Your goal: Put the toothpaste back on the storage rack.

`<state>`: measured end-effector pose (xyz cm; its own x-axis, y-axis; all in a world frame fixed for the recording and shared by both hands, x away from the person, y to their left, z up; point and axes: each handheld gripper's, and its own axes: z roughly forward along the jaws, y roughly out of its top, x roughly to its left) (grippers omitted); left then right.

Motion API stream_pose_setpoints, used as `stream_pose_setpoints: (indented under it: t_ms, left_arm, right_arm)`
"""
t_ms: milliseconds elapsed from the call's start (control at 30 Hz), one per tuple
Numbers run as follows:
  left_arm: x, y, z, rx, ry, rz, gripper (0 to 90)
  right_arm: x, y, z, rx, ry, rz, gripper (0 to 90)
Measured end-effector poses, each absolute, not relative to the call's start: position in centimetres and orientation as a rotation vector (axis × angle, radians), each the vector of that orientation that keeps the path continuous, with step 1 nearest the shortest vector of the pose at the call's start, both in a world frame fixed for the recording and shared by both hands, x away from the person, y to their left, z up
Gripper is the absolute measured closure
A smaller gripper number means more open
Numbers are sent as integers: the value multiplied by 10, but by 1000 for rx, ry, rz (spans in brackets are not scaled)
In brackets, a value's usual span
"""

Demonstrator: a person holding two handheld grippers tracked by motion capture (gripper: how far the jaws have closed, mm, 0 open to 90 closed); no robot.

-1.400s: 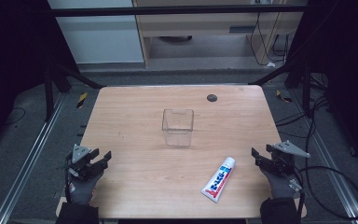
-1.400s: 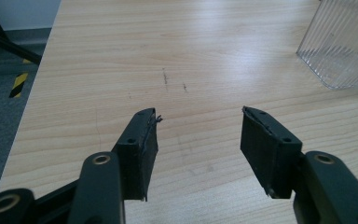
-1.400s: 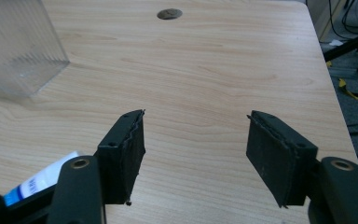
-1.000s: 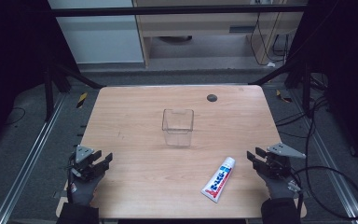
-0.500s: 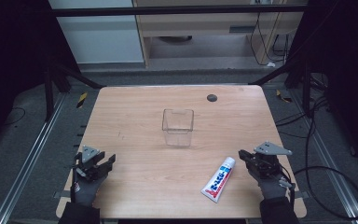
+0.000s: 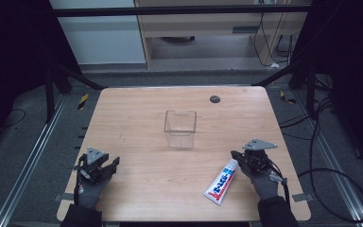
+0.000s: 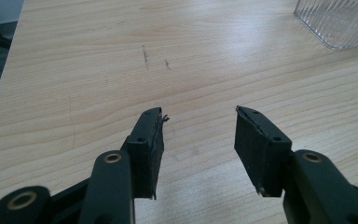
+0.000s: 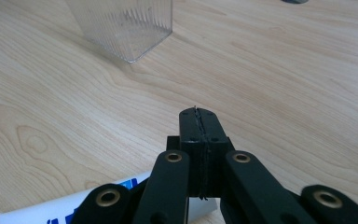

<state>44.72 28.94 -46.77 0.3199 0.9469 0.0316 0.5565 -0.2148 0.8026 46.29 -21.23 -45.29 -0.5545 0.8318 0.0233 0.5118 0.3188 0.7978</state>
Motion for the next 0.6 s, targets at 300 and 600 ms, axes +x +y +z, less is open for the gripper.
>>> stream_pose_setpoints:
  t_ms: [300, 600]
  left_arm:
    - [447, 289, -468, 1895, 1328, 713, 501]
    - [446, 289, -467, 1897, 1328, 720, 497]
  right_arm:
    - [477, -203, -468, 1184, 2271, 1029, 900]
    - [477, -205, -472, 1194, 2290, 986, 900]
